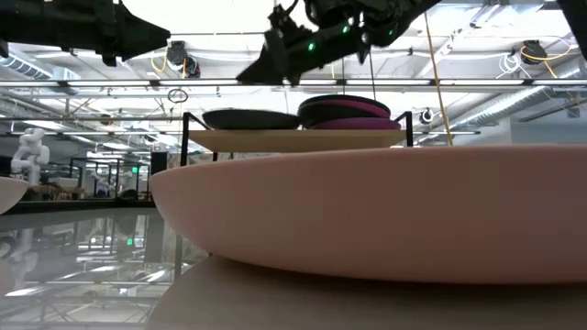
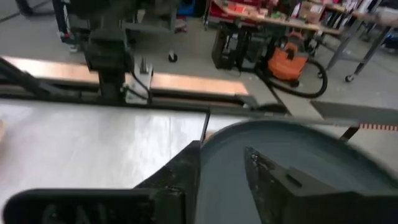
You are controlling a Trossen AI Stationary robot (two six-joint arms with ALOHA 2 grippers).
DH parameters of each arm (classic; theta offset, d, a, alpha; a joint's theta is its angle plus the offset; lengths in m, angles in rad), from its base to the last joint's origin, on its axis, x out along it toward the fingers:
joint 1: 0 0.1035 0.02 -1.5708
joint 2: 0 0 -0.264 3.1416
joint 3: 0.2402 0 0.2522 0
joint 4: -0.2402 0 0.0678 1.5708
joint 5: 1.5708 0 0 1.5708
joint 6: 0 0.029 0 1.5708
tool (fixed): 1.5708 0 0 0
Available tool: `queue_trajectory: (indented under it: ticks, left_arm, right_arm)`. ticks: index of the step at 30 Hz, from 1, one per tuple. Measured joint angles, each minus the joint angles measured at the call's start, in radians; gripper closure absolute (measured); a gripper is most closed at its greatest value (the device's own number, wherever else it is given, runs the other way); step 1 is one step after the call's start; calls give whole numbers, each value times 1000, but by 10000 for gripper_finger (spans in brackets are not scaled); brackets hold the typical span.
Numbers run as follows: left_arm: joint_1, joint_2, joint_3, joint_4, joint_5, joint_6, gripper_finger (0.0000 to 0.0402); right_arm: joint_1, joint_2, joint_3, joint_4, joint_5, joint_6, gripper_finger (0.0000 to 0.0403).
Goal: Place and stack plates onto a shelf
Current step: Put the black plate on the shelf
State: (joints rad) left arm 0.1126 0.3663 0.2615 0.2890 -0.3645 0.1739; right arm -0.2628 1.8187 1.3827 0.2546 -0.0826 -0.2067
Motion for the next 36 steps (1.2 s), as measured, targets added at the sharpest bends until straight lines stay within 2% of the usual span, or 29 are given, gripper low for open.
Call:
queue_trajectory:
  ticks: [4, 6, 14, 18, 21, 23, 27, 36]
  left_arm:
    - [0, 0, 0, 0, 0, 0, 220]
    - [0, 0, 0, 0, 0, 0, 220]
    - [-1, 0, 0, 0, 34, -31, 220]
    - [-1, 0, 0, 0, 34, -45, 220]
    - [-1, 14, 0, 1, 34, -57, 220]
    - [-1, 28, 5, -3, 34, -67, 220]
    - [-1, 91, 26, -1, 34, -76, 220]
    - [-4, 191, 57, 3, 34, -75, 220]
  right_arm:
    - [5, -86, 0, -63, 9, -21, 282]
    - [6, -141, 0, -133, 55, -33, 281]
    - [0, -370, 0, -531, 450, -41, 292]
    - [0, -463, 0, -735, 636, 16, 298]
    - [-7, -511, 0, -878, 732, 87, 304]
    - [-21, -539, -11, -941, 763, 145, 311]
    - [-68, -596, -108, -944, 765, 191, 328]
    - [-219, -707, -397, -840, 760, 300, 398]
